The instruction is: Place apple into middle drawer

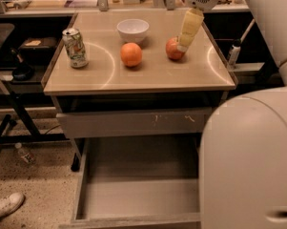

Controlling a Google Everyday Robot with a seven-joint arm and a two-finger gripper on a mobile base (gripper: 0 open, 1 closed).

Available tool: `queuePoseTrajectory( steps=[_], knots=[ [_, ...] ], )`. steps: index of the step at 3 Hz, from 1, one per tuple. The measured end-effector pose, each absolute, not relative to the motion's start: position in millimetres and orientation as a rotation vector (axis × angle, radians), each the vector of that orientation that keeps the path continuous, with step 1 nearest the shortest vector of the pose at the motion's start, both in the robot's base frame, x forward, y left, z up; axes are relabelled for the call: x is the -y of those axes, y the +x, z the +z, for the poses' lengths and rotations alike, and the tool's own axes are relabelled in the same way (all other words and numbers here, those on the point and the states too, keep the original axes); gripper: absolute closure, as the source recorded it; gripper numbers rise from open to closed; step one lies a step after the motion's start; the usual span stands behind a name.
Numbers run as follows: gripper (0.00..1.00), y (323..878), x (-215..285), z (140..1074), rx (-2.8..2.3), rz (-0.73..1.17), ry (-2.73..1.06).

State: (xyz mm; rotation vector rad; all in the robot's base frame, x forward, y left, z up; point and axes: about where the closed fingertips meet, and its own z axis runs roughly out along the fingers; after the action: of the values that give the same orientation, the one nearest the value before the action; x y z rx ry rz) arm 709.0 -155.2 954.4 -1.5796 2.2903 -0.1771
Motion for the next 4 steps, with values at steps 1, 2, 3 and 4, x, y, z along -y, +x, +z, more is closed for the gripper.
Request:
queuePoseTrajectory(
  steps=[1,2,3,4],
  knots=[
    [0.0,734,151,945,-2.296,-0.183,-1.575],
    [0.0,774,148,917,-2.296,-0.203,-1.547],
    [0.0,782,145,910,-2.283,-0.205,-1.544],
    [0.0,786,143,893,-2.293,-0.19,-1.557]
  ],
)
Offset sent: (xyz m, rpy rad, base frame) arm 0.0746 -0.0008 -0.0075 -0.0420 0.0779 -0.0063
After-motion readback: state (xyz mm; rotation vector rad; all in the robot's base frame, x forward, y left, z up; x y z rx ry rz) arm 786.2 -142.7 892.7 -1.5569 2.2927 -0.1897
